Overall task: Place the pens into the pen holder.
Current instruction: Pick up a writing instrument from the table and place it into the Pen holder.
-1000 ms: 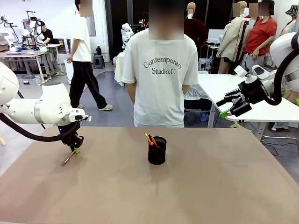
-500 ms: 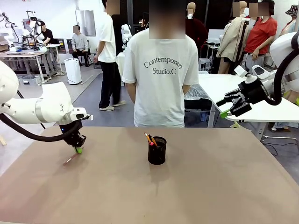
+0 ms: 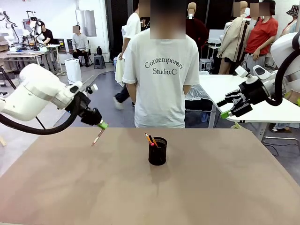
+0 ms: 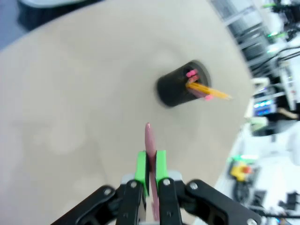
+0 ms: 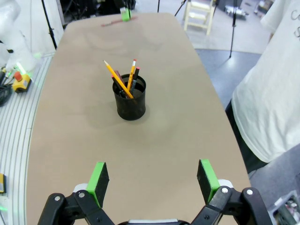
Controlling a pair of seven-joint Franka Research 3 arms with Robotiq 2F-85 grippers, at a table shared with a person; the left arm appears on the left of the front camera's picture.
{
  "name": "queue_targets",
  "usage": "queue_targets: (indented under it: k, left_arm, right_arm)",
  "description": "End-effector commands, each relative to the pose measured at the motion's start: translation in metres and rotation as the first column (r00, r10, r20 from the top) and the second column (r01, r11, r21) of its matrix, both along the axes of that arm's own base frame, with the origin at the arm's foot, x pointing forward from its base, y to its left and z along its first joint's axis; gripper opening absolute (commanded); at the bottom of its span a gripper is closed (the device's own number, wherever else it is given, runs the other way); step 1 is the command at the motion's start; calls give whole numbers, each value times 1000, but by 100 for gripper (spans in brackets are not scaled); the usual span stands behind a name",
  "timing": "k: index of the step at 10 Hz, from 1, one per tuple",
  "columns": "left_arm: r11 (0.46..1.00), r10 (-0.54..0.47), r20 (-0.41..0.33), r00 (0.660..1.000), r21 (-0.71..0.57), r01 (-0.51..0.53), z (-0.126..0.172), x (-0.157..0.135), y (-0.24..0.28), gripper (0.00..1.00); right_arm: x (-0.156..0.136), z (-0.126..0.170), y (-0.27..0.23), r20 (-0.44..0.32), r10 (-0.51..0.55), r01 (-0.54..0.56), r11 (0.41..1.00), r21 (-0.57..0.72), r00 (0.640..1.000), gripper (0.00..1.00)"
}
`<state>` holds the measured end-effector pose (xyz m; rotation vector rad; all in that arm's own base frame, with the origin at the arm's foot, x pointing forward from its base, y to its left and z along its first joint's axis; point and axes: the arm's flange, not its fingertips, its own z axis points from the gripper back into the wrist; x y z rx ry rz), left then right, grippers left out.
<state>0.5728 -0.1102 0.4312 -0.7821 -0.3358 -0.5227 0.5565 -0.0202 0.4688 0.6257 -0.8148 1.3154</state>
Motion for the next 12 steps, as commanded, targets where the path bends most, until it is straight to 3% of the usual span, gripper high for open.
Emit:
queue_targets:
  k: [1, 2, 3, 4, 5, 7, 8, 9, 10, 12]
  left_arm:
    - [971, -57, 104, 993, -226, 79, 2, -27, 7, 0]
    - [949, -34, 214, 976, -299, 98, 7, -31, 1, 0]
    - [926, -26, 346, 938, -344, 153, 14, -36, -4, 0]
    - [897, 51, 533, 845, -396, 196, 18, -44, -10, 0]
    - [879, 34, 652, 758, -380, 288, 24, -53, -16, 0]
    - [858, -24, 791, 611, -298, 419, 30, -72, -28, 0]
    - [854, -71, 805, 590, -256, 452, 30, -80, -31, 0]
    - [856, -97, 767, 634, -260, 446, 31, -82, -30, 0]
    - [867, -39, 778, 627, -285, 408, 40, -67, -37, 0]
    - [867, -39, 778, 627, -285, 408, 40, -67, -37, 0]
  right_arm:
    - [1, 3, 1, -9, -10, 10, 1000, -14, 1000, 100]
    - [1, 3, 1, -9, -10, 10, 1000, -14, 1000, 100]
    - [1, 3, 1, -9, -10, 10, 1000, -14, 1000, 100]
    - [1, 3, 1, -9, -10, 10, 1000, -14, 1000, 100]
    - [1, 3, 1, -9, -10, 10, 1000, -14, 1000, 100]
    - [1, 3, 1, -9, -10, 10, 1000, -14, 1000, 100]
    - [1, 3, 1, -9, -10, 10, 1000, -14, 1000, 100]
    - [1, 3, 1, -9, -10, 10, 1000, -14, 1000, 100]
    - [1, 3, 1, -9, -10, 10, 1000, -14, 1000, 100]
    - [1, 3, 1, -9, -10, 10, 1000, -14, 1000, 100]
